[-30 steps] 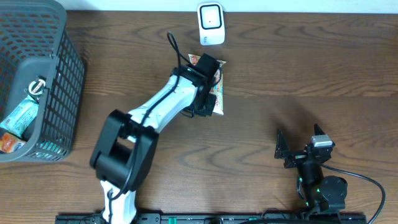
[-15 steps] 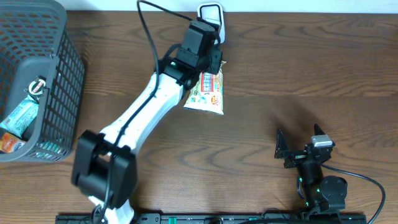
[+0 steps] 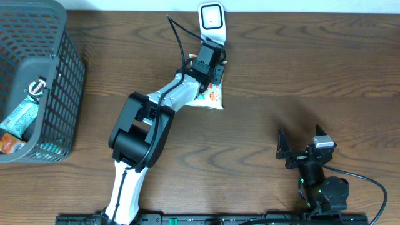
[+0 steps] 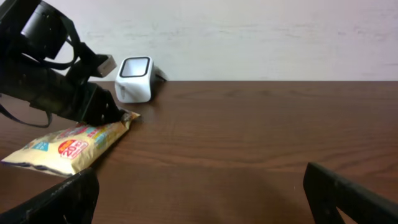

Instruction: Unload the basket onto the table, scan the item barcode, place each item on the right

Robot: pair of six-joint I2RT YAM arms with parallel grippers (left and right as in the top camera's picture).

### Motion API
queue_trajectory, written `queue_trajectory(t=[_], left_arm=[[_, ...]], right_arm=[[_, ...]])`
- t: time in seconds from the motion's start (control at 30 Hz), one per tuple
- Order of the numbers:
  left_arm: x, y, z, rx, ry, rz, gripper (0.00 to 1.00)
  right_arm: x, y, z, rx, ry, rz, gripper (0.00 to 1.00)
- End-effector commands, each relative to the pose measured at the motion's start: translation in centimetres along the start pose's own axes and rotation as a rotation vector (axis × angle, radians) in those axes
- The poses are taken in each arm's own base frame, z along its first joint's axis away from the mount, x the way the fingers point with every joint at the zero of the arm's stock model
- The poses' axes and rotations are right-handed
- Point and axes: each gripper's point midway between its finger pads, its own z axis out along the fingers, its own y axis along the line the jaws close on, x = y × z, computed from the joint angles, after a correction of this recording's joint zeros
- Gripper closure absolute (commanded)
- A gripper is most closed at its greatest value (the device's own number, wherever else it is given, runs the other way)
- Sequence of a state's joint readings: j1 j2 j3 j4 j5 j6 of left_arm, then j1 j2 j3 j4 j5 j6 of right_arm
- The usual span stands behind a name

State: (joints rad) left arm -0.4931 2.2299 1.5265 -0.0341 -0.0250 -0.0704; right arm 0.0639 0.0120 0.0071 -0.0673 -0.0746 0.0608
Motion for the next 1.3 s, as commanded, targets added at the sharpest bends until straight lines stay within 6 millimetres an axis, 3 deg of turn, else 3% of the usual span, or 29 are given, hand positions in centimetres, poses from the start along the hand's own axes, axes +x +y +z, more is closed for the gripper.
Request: queue_trajectory(t=[0.0, 0.07, 0.27, 0.37, 0.43, 0.6, 0.97, 1.1, 1.27], left_arm=[[0.0, 1.8, 0.1, -0.034, 0.007, -0.001, 0.49], [-1.2, 2.1, -1.0, -0.035, -0.018, -0.007, 0.49], [-5.4, 2.1, -7.1, -0.028, -0.086, -0.016, 0.44], [-5.6, 2.0, -10.3, -0.027, -0.057, -0.028, 0.44], [-4.3, 1.9, -11.4, -0.025, 0.006, -0.078, 0.44], [0.4, -0.3, -10.6, 0.094, 0.184, -0.112, 0.44], [9.8, -3.0, -4.7, 0.09, 0.426, -0.069, 0.44], [10.8, -4.2, -4.5, 0.099, 0.448, -0.045, 0.44], [9.8, -6.4, -5.7, 0.131, 0.417, -0.009, 0.44]], right_arm=[[0.0, -0.1, 0.0, 0.003, -0.001, 0.002, 0.01], [0.0, -0.1, 0.0, 0.003, -0.001, 0.002, 0.01], [0.0, -0.1, 0.0, 0.003, -0.001, 0.002, 0.01], [0.0, -0.1, 0.0, 0.003, -0.001, 0.002, 0.01], [0.0, -0.1, 0.0, 0.003, -0.001, 0.002, 0.01], [0.0, -0.1, 0.0, 0.003, -0.001, 0.002, 0.01], [0.0, -0.1, 0.0, 0.003, -0.001, 0.002, 0.01], [0.0, -0.1, 0.0, 0.003, -0.001, 0.002, 0.01], [0.0, -0.1, 0.0, 0.003, -0.001, 0.002, 0.01]])
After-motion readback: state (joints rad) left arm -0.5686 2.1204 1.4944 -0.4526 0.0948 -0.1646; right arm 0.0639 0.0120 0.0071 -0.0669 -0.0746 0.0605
